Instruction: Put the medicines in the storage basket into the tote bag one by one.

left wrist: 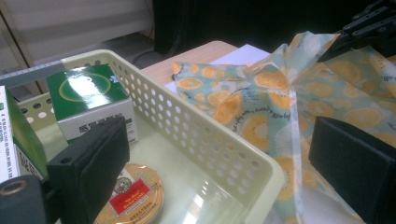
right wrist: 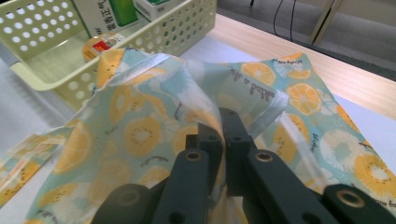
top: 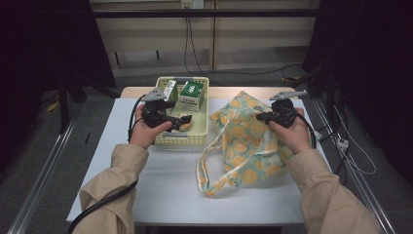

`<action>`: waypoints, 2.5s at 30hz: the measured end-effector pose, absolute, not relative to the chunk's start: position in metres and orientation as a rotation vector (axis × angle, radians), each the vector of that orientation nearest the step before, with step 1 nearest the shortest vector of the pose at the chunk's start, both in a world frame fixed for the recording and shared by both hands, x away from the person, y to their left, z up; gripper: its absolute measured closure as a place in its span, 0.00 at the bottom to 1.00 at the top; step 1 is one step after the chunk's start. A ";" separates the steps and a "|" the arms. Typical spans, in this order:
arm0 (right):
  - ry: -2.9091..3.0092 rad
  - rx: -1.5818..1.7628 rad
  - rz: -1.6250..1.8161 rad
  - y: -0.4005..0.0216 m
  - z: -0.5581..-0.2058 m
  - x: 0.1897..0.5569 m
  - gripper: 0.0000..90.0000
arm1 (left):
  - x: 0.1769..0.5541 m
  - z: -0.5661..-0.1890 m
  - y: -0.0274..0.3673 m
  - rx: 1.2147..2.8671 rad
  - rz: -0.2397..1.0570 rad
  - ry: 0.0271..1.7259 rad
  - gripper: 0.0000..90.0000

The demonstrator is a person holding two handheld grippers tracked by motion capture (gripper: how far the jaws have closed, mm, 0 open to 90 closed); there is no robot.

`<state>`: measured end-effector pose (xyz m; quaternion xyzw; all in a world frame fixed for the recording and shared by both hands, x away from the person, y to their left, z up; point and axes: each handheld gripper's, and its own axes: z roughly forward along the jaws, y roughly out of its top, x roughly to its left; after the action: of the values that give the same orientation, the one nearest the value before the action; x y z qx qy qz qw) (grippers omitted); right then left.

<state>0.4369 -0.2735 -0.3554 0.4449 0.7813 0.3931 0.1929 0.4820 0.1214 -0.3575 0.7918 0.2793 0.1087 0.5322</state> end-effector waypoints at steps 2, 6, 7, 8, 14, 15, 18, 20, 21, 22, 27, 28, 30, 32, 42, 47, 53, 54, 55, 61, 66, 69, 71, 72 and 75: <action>2.184 1.262 1.100 -0.275 -0.358 0.440 0.99 | 0.485 -0.358 0.121 1.892 0.266 0.665 0.06; 2.158 1.283 1.110 -0.278 -0.361 0.445 0.99 | 0.492 -0.360 0.120 1.903 0.271 0.675 0.06; 2.155 1.288 1.123 -0.278 -0.361 0.446 0.99 | 0.494 -0.361 0.120 1.908 0.278 0.673 0.06; 2.154 1.286 1.126 -0.278 -0.360 0.447 0.99 | 0.496 -0.361 0.119 1.908 0.272 0.674 0.06; 2.134 1.260 1.135 -0.277 -0.347 0.448 0.99 | 0.509 -0.366 0.116 1.924 0.274 0.684 0.07; 2.132 1.262 1.140 -0.277 -0.345 0.449 0.99 | 0.512 -0.367 0.116 1.926 0.272 0.681 0.07; 2.124 1.259 1.148 -0.278 -0.339 0.449 0.99 | 0.516 -0.369 0.114 1.934 0.275 0.683 0.07; 2.119 1.256 1.152 -0.278 -0.337 0.449 0.99 | 0.519 -0.371 0.112 1.938 0.274 0.690 0.07; 2.120 1.257 1.152 -0.277 -0.336 0.449 0.99 | 0.520 -0.373 0.112 1.947 0.275 0.688 0.07; 2.122 1.255 1.153 -0.277 -0.336 0.449 0.99 | 0.521 -0.375 0.111 1.950 0.275 0.688 0.07; 2.142 1.247 1.142 -0.273 -0.338 0.448 0.99 | 0.526 -0.381 0.110 1.964 0.259 0.723 0.08; 2.143 1.246 1.141 -0.272 -0.338 0.447 0.99 | 0.527 -0.381 0.110 1.961 0.266 0.719 0.08; 2.146 1.242 1.142 -0.271 -0.337 0.447 0.99 | 0.529 -0.381 0.110 1.958 0.269 0.711 0.08; 2.150 1.241 1.140 -0.271 -0.337 0.447 0.99 | 0.531 -0.381 0.109 1.981 0.265 0.715 0.08; 2.162 1.240 1.140 -0.269 -0.342 0.444 0.99 | 0.542 -0.383 0.104 2.010 0.267 0.716 0.08; 2.159 1.248 1.143 -0.270 -0.342 0.444 0.99 | 0.551 -0.388 0.101 2.030 0.272 0.717 0.10; 2.163 1.246 1.138 -0.271 -0.342 0.443 0.99 | 0.560 -0.402 0.097 2.076 0.268 0.754 0.10; 2.164 1.246 1.139 -0.271 -0.343 0.443 0.99 | 0.561 -0.405 0.097 2.092 0.260 0.747 0.10; 2.163 1.251 1.137 -0.271 -0.343 0.443 0.99 | 0.562 -0.409 0.096 2.113 0.269 0.744 0.10; 2.178 1.251 1.133 -0.270 -0.348 0.443 0.99 | 0.562 -0.422 0.098 2.174 0.353 0.701 0.09; 2.183 1.261 1.131 -0.270 -0.352 0.443 0.99 | 0.560 -0.421 0.097 2.127 0.294 0.691 0.12; 2.185 1.264 1.127 -0.271 -0.354 0.444 0.99 | 0.560 -0.421 0.092 2.166 0.283 0.653 0.09; 2.187 1.265 1.128 -0.271 -0.354 0.444 0.99 | 0.559 -0.422 0.087 2.178 0.280 0.648 0.08; 2.187 1.265 1.125 -0.271 -0.354 0.444 0.99 | 0.559 -0.421 0.085 2.193 0.295 0.653 0.08; 2.187 1.263 1.126 -0.271 -0.353 0.443 0.99 | 0.559 -0.420 0.079 2.142 0.254 0.655 0.09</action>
<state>0.4435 -0.2708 -0.3531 0.4488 0.7768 0.4001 0.1871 0.5589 0.0788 -0.4198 0.8582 0.2623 0.1016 0.4293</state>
